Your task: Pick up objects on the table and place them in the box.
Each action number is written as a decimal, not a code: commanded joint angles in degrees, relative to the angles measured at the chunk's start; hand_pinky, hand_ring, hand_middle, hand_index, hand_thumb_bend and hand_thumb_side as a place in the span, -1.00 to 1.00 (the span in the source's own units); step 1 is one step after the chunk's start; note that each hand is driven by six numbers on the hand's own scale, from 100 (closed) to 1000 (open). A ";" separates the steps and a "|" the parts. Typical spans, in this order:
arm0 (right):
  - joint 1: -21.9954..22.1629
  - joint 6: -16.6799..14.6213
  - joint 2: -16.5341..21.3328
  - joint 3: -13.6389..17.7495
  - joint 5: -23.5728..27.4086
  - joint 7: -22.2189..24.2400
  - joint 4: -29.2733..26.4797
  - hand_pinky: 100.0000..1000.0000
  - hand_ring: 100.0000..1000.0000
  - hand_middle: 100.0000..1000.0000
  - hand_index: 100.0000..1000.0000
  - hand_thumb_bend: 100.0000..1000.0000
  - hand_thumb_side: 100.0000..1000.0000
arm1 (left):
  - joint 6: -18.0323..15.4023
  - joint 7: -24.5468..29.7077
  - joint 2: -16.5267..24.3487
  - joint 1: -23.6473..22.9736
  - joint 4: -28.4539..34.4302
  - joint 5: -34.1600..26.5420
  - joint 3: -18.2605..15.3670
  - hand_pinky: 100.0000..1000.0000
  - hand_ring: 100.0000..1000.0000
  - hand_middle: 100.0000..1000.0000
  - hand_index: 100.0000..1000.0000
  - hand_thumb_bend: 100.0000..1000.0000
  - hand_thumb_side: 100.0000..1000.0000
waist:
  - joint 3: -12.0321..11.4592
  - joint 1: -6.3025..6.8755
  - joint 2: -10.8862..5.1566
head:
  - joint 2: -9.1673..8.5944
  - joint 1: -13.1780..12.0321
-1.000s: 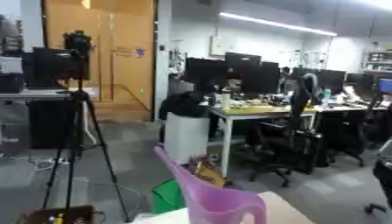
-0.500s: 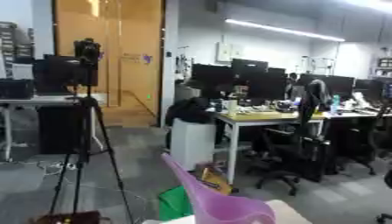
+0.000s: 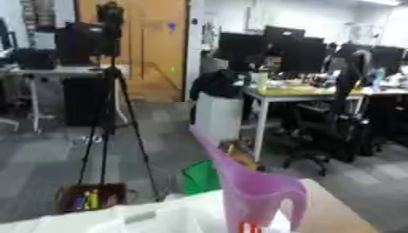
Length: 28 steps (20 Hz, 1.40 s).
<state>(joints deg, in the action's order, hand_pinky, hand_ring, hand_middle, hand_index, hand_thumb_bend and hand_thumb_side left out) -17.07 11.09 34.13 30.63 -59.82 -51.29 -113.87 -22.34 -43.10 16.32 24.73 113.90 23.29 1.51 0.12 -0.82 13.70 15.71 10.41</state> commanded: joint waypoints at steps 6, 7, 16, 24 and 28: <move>2.23 3.63 8.24 -1.48 2.73 -0.68 -0.72 0.44 0.52 0.63 0.70 -1.00 1.00 | 8.29 -0.81 8.55 1.00 0.69 1.61 0.06 0.60 0.70 0.86 0.91 -1.00 1.00 | 2.04 1.23 1.09 | 16.01 -11.12; 2.93 4.05 9.04 -1.77 3.20 -0.68 -0.72 0.46 0.55 0.65 0.72 -1.00 1.00 | 9.97 -0.77 9.95 1.03 0.69 1.87 0.00 0.62 0.73 0.88 0.92 -1.00 1.00 | 2.32 1.44 1.28 | 17.37 -12.33; 8.90 5.72 17.04 -3.70 6.69 9.54 0.86 0.56 0.70 0.77 0.88 -1.00 1.00 | 22.44 0.61 21.54 -0.96 0.69 2.53 -0.06 0.71 0.82 0.92 0.97 -0.88 1.00 | 3.30 2.55 2.60 | 22.14 -18.74; 9.15 -0.76 22.84 -4.05 8.38 22.19 7.16 0.63 0.85 0.88 0.96 -0.95 1.00 | 32.40 4.54 28.82 -1.96 0.69 1.68 0.29 0.77 0.90 0.97 1.00 -0.68 0.94 | 3.17 1.89 3.66 | 20.93 -16.12; 9.03 -6.35 25.18 -3.75 10.86 30.86 11.41 0.66 0.86 0.90 0.99 -0.76 1.00 | 38.06 10.58 33.48 -1.13 0.69 2.00 0.77 0.77 0.93 0.99 1.00 -0.61 0.88 | 3.25 1.47 3.78 | 20.38 -14.15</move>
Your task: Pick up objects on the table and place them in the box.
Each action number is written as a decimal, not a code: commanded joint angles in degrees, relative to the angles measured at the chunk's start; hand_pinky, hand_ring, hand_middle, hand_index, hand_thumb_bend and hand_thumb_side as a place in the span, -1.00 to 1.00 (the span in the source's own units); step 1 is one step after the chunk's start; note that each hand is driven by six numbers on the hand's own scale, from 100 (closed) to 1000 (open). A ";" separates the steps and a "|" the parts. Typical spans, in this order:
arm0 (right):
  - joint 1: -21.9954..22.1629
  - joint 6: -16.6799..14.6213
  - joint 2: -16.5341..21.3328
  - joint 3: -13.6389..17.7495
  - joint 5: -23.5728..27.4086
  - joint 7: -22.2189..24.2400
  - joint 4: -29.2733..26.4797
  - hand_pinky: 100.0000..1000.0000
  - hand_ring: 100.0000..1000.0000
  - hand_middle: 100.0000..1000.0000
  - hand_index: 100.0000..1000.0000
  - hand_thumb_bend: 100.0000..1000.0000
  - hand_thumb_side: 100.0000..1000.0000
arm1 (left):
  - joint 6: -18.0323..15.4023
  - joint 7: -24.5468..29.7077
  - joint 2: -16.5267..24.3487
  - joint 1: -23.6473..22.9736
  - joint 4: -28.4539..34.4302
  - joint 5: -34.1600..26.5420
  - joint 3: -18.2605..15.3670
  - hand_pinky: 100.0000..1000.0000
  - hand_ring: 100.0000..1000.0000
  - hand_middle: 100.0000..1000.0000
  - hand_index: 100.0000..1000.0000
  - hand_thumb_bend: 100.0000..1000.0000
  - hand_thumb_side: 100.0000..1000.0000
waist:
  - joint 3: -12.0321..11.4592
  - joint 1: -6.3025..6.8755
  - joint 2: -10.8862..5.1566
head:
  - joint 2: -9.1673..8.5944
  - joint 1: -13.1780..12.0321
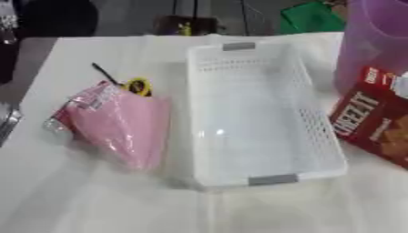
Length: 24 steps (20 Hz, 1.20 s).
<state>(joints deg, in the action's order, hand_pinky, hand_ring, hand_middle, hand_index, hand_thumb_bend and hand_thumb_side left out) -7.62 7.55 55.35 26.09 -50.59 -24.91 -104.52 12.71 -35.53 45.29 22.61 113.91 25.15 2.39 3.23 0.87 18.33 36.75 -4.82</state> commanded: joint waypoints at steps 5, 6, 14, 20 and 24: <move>-1.10 -7.64 6.04 1.11 3.13 12.15 6.12 0.66 0.86 0.89 0.98 -0.72 1.00 | 7.67 9.70 7.15 2.23 0.68 2.65 0.66 0.72 0.86 0.93 1.00 -1.00 0.89 | 0.34 -0.62 -0.93 | -1.53 2.71; -1.21 -8.47 6.67 0.95 3.11 13.71 6.94 0.63 0.83 0.86 0.95 -0.77 1.00 | 8.20 11.06 7.39 2.44 0.68 3.19 0.95 0.64 0.76 0.82 0.95 -1.00 0.91 | 0.51 -0.75 -1.03 | -1.97 3.05; -3.54 -15.52 12.79 -2.10 1.90 23.37 13.25 0.63 0.83 0.87 0.95 -0.93 1.00 | 9.36 14.96 7.82 3.11 0.68 4.56 2.17 0.64 0.74 0.80 0.94 -1.00 0.91 | 1.76 -1.41 -2.00 | -2.94 4.48; -5.98 -19.31 16.24 -7.81 -0.74 23.20 14.32 0.63 0.82 0.89 0.94 -1.00 1.00 | 8.92 15.63 7.68 3.85 0.68 3.86 3.06 0.64 0.74 0.80 0.93 -1.00 0.92 | 1.59 -1.90 -2.22 | -3.18 8.11; -7.05 -20.30 16.85 -9.94 -2.05 23.11 14.88 0.65 0.84 0.90 0.96 -1.00 1.00 | 8.70 15.85 7.64 4.28 0.68 3.72 3.30 0.64 0.74 0.80 0.93 -1.00 0.92 | 1.34 -2.11 -2.21 | -3.93 12.25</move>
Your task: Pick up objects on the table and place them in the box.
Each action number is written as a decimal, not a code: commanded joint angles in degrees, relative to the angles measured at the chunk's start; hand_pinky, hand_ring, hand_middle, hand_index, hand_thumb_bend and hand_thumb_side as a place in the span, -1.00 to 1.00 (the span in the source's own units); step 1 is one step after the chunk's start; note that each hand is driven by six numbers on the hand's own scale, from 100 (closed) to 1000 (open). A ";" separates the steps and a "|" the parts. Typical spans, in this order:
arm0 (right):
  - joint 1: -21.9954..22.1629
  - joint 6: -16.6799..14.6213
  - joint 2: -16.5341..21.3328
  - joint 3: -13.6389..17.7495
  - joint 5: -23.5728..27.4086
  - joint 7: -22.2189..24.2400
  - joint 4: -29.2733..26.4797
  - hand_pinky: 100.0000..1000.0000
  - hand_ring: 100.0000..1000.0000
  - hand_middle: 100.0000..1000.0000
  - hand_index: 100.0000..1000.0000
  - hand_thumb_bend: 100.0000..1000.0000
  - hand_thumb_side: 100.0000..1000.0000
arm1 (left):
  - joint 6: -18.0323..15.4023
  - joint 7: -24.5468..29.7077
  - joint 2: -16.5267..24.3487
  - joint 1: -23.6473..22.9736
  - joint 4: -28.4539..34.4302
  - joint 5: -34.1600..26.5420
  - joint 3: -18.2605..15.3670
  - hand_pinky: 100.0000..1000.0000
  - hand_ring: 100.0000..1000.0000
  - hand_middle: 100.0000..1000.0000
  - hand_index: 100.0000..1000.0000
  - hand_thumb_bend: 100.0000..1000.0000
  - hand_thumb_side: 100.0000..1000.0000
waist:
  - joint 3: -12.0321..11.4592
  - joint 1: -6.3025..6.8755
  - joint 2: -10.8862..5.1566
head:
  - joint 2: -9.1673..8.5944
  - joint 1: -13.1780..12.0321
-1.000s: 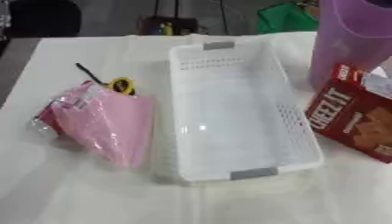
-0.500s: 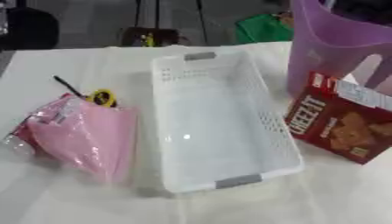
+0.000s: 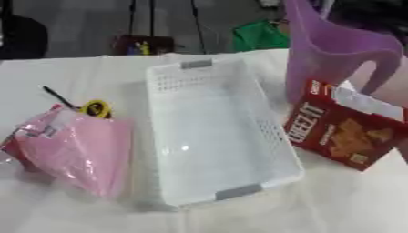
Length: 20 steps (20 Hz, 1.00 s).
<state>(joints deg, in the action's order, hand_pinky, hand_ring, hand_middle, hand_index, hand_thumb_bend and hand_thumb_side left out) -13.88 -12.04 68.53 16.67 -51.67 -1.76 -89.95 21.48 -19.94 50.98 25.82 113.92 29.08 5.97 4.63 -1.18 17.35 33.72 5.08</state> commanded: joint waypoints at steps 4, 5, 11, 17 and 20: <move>-1.77 -2.28 4.88 -3.60 -2.01 0.63 1.18 0.65 0.84 0.90 0.97 -0.99 1.00 | -0.19 0.11 1.57 1.34 0.67 -0.48 -0.18 0.64 0.74 0.80 0.93 -1.00 0.92 | -0.47 -0.15 -1.38 | -1.81 5.11; -2.01 -2.82 5.17 -4.33 -2.09 0.82 1.40 0.65 0.84 0.90 0.97 -0.99 1.00 | -0.17 0.08 1.48 1.37 0.67 -0.55 -0.16 0.64 0.74 0.80 0.93 -1.00 0.92 | -0.54 -0.14 -1.43 | -1.94 5.16; -3.91 -6.84 6.69 -8.52 -0.56 1.71 1.57 0.66 0.84 0.90 0.97 -0.94 1.00 | -0.42 0.33 1.19 1.91 0.67 -1.00 0.23 0.63 0.74 0.79 0.92 -1.00 0.92 | -0.89 -0.06 -1.74 | -2.30 4.82; -5.64 -10.02 7.58 -11.59 1.53 3.91 2.77 0.68 0.85 0.89 0.96 -0.83 1.00 | -0.51 0.81 0.93 2.36 0.67 -1.25 0.44 0.63 0.73 0.79 0.92 -1.00 0.92 | -1.22 -0.03 -1.94 | -2.15 4.51; -5.40 -11.50 7.54 -12.57 2.97 5.03 2.97 0.69 0.86 0.89 0.98 -0.72 1.00 | -0.64 0.97 0.83 2.51 0.67 -1.37 0.55 0.63 0.73 0.79 0.91 -1.00 0.92 | -1.30 0.04 -1.91 | -2.33 4.30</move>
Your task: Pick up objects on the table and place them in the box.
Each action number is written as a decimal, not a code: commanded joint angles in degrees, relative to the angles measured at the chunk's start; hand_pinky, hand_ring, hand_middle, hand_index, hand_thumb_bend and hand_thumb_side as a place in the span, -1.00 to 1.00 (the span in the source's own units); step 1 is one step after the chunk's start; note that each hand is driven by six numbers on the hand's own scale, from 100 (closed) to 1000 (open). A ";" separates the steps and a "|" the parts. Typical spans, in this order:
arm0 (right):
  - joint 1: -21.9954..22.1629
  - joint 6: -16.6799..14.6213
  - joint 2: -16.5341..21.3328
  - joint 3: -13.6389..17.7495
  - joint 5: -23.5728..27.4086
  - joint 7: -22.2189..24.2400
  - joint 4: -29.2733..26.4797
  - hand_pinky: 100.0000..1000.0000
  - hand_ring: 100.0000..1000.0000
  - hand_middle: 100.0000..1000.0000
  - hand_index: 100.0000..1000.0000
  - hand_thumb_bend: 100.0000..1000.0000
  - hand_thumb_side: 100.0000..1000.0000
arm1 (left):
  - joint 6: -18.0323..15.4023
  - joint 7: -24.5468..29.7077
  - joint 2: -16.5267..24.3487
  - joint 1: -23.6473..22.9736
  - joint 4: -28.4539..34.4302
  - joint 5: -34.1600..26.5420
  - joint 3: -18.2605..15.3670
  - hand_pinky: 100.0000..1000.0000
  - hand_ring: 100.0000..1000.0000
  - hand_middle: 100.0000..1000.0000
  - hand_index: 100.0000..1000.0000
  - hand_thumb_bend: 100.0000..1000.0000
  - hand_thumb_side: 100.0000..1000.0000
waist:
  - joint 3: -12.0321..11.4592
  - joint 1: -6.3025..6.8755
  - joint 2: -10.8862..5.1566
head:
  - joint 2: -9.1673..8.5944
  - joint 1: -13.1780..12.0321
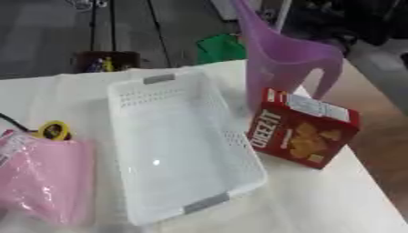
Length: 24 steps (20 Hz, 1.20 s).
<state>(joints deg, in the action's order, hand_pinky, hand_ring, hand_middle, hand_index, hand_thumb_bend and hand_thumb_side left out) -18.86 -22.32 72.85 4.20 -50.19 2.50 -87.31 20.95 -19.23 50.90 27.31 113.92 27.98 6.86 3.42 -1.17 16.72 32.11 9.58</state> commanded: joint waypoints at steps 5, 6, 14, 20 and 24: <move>-0.16 -2.49 3.57 -2.27 3.54 1.15 -0.64 0.69 0.86 0.89 0.97 -0.72 1.00 | -0.30 0.36 0.68 1.44 0.67 -0.56 -0.16 0.63 0.73 0.79 0.91 -1.00 0.92 | -0.40 0.00 -1.14 | -1.23 0.16; -0.44 -2.59 3.68 -2.93 3.70 1.13 -0.83 0.69 0.86 0.89 0.97 -0.71 1.00 | -0.35 0.40 0.63 1.58 0.67 -0.62 -0.07 0.63 0.73 0.79 0.91 -1.00 0.92 | -0.48 -0.01 -1.12 | -1.27 0.52; -3.20 -3.67 3.81 -7.48 4.58 2.22 -1.31 0.73 0.88 0.88 0.98 -0.55 1.00 | -0.57 0.94 0.49 2.41 0.67 -1.10 0.54 0.63 0.73 0.79 0.91 -1.00 0.92 | -1.22 -0.14 -0.78 | -1.52 3.18; -5.59 -4.52 3.18 -9.59 7.31 4.60 0.60 0.74 0.89 0.87 0.97 -0.47 1.00 | -0.59 1.10 0.36 2.76 0.67 -1.45 0.76 0.63 0.73 0.78 0.90 -1.00 0.93 | -1.50 -0.20 -0.71 | -1.57 3.39; -8.12 -5.42 2.15 -11.96 8.23 7.54 2.65 0.77 0.92 0.88 1.00 -0.29 1.00 | -0.77 1.37 0.09 3.39 0.67 -1.72 1.11 0.62 0.73 0.78 0.90 -1.00 0.93 | -1.91 -0.12 -0.62 | -1.53 4.24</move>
<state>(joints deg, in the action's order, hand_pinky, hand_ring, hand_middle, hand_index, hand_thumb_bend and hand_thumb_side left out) -26.20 -27.51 73.55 -7.81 -42.74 9.16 -85.35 20.23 -18.10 49.98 29.72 113.92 26.50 8.28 1.46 -1.23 16.96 31.13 13.46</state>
